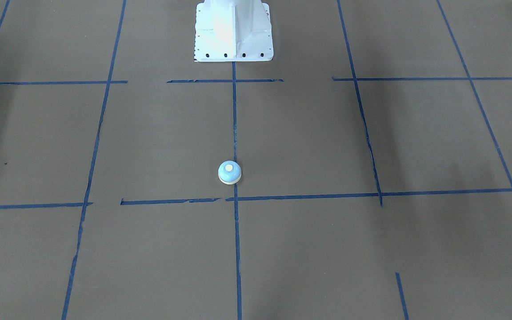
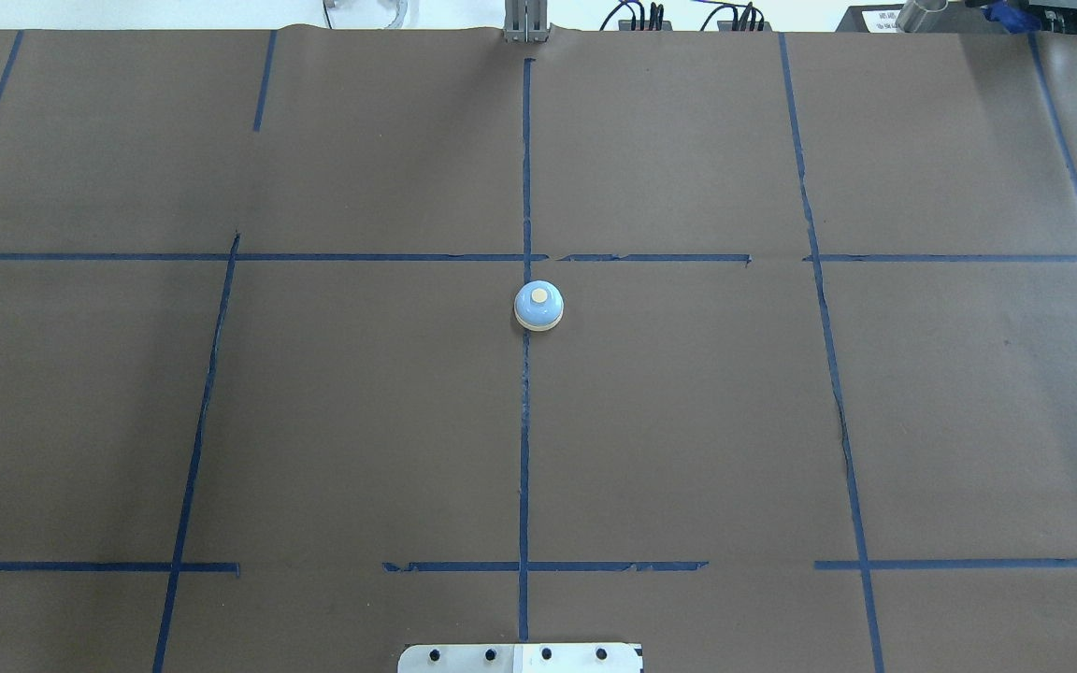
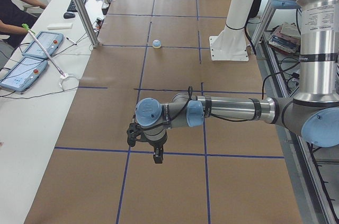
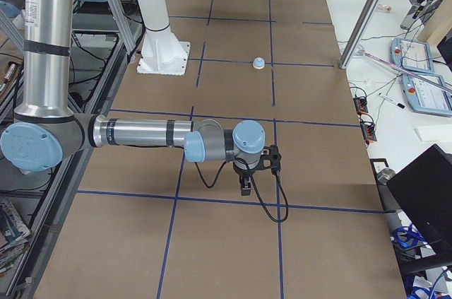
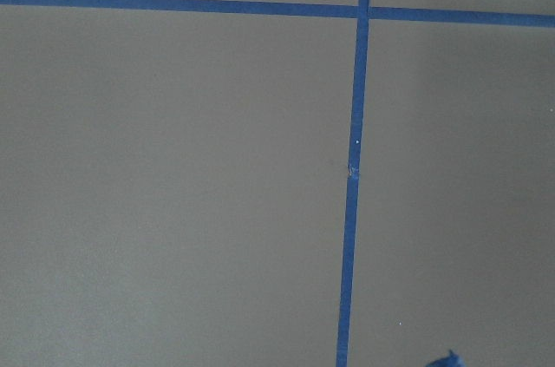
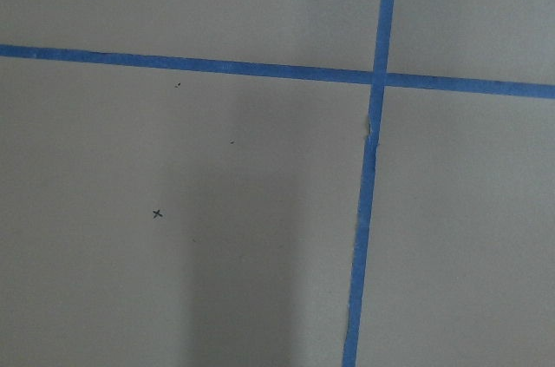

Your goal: Place and press bell with both arms

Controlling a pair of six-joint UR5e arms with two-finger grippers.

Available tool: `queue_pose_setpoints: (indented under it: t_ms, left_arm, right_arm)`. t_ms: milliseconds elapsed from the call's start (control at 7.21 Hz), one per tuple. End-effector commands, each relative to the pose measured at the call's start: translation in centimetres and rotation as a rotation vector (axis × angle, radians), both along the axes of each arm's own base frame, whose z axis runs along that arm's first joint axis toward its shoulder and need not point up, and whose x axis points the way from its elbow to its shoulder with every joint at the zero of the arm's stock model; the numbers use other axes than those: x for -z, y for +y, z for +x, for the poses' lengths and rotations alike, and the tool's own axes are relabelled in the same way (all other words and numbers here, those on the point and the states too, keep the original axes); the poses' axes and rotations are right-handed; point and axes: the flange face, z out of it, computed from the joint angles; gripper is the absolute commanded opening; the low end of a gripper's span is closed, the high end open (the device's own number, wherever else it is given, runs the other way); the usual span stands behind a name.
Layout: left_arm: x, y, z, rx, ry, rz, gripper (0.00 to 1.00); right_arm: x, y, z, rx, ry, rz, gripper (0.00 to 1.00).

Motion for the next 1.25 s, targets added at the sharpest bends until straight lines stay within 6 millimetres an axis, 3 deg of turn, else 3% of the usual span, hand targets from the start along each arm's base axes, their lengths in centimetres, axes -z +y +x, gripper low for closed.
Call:
queue_pose_setpoints:
  t_ms: [0, 416, 832, 1109]
  left_arm:
    - [-0.3, 0.6, 0.1, 0.001, 0.003, 0.029, 1.00]
    - [-0.2, 0.1, 1.0, -0.019, 0.002, 0.032, 1.00]
    - [2.5, -1.8, 3.4, -0.075, -0.001, 0.079, 1.00]
    - [2.1, -1.3, 3.3, -0.071, 0.008, 0.071, 1.00]
  right_arm:
    - [-0.2, 0.8, 0.1, 0.000, 0.001, -0.005, 1.00]
    - [-0.8, 1.2, 0.1, 0.000, 0.002, -0.014, 1.00]
    - [-1.5, 2.2, 0.1, 0.001, -0.001, -0.023, 1.00]
    - [0.1, 0.4, 1.0, -0.021, 0.024, 0.009, 1.00]
